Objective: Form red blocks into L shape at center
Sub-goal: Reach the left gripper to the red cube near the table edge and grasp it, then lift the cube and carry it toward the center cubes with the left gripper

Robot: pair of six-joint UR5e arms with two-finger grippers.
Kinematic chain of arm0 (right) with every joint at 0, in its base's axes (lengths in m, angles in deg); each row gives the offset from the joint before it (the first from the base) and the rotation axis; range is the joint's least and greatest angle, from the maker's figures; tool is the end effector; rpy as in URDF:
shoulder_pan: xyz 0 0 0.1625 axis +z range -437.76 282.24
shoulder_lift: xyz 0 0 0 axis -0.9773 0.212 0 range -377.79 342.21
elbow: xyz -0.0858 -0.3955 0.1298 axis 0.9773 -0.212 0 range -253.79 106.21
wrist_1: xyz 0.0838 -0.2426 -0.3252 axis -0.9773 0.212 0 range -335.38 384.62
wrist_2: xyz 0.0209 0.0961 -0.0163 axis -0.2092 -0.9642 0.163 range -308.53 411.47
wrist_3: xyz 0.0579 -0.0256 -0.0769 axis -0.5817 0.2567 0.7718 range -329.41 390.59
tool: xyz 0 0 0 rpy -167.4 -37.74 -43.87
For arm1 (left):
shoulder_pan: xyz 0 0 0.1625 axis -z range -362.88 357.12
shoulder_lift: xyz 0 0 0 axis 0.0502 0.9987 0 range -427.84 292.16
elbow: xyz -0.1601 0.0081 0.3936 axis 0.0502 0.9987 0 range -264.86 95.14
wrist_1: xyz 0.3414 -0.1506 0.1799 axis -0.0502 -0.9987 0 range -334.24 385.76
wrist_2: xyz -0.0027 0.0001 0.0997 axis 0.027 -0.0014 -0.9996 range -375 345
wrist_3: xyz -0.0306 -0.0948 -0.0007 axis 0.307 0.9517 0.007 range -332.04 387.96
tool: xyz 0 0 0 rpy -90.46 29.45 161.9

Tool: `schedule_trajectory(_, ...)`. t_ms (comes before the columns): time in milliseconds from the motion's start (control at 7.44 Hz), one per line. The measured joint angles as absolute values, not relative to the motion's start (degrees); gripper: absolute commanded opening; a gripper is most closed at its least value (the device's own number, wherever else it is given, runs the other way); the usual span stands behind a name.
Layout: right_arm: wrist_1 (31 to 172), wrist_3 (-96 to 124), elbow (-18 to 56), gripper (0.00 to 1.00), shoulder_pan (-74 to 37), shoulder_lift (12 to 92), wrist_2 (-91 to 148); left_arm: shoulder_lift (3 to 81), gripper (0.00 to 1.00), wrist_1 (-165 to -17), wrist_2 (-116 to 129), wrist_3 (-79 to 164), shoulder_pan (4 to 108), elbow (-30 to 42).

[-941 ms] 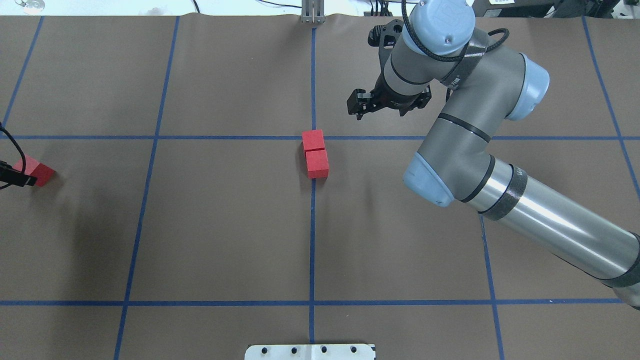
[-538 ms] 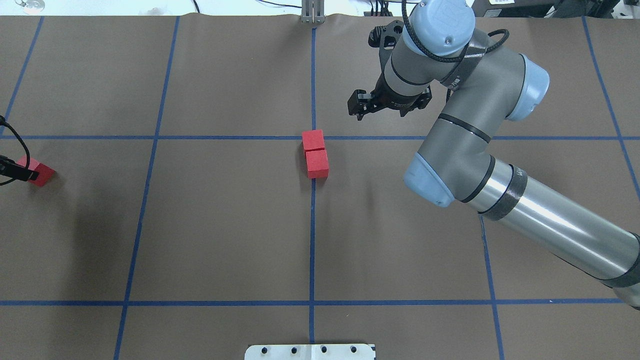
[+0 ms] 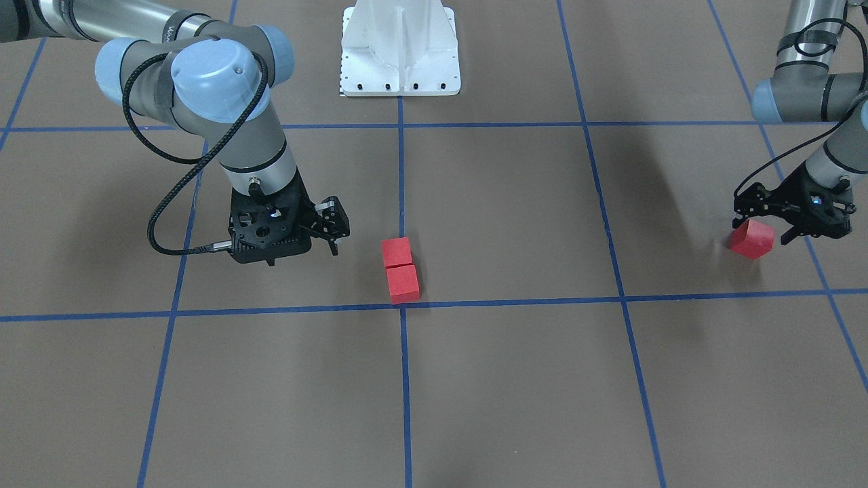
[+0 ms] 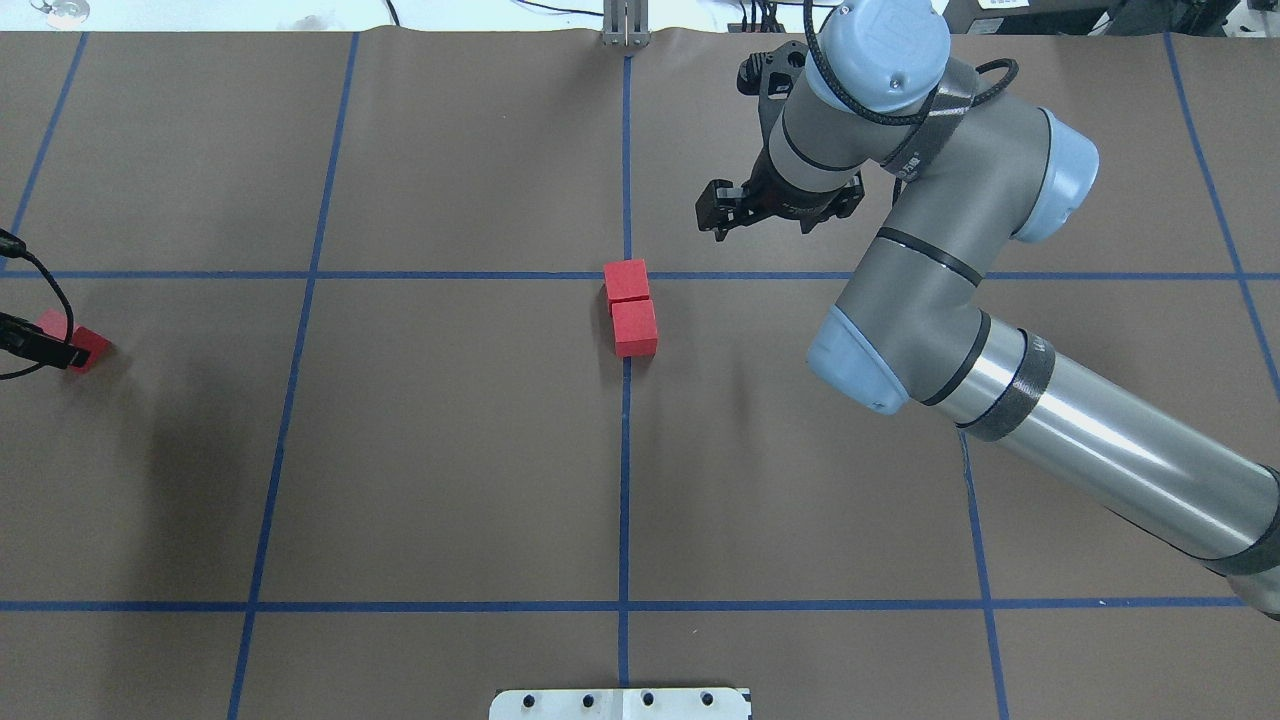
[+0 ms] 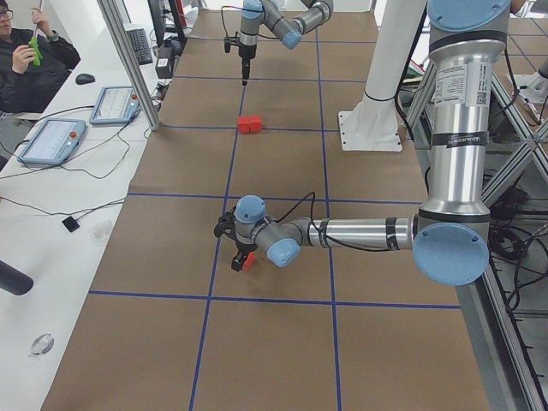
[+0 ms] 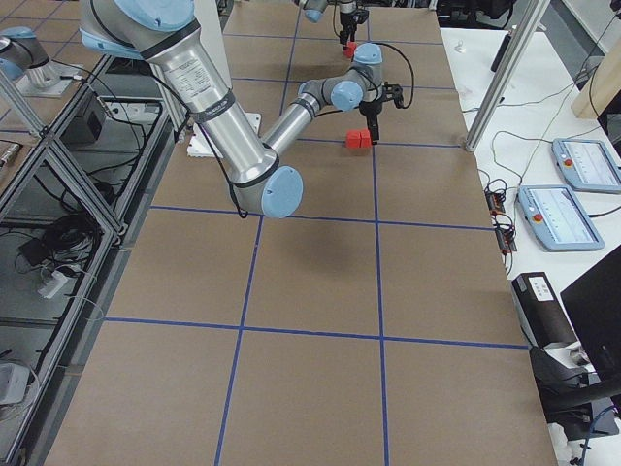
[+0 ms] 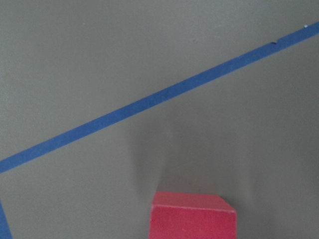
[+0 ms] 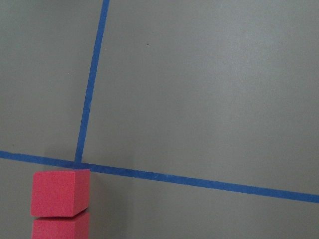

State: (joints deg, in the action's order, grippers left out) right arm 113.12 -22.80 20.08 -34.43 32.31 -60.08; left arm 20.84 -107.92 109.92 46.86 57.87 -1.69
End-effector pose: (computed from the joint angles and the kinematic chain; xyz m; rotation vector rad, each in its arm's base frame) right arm -0.4369 -0.5451 0.2116 0.2282 -0.8262 -0.0384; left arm 0.1813 -0.4797 0.6515 0.3088 0.7865 0.3587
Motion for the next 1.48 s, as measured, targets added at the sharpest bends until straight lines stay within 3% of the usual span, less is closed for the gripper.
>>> schedule_trajectory(134,113.12,-22.69,20.05,0.99,-34.43,32.34,-60.07,20.83,0.96,-107.92,110.00,46.89,57.31,-1.83)
schedule_trajectory(538,113.12,-22.52,20.03,0.99,-34.43,32.27,-60.04,20.64,0.73,-108.07,109.81,46.62,56.92,-2.80)
schedule_trajectory(672,113.12,-22.55,20.06,0.99,-34.43,32.24,-60.01,20.54,0.47,-108.09,109.75,46.52,56.91,-2.90)
schedule_trajectory(807,113.12,-22.59,20.07,0.99,-34.43,32.20,-60.01,20.44,0.13,-108.08,109.74,46.54,56.93,-2.78)
schedule_trajectory(941,113.12,-22.61,20.07,0.99,-34.43,32.19,-60.03,20.37,0.00,-108.00,109.83,46.66,56.99,-2.45)
schedule_trajectory(1479,113.10,-22.61,20.23,0.99,-34.43,32.22,-60.06,24.02,0.00,-106.74,110.04,46.44,57.31,-1.83)
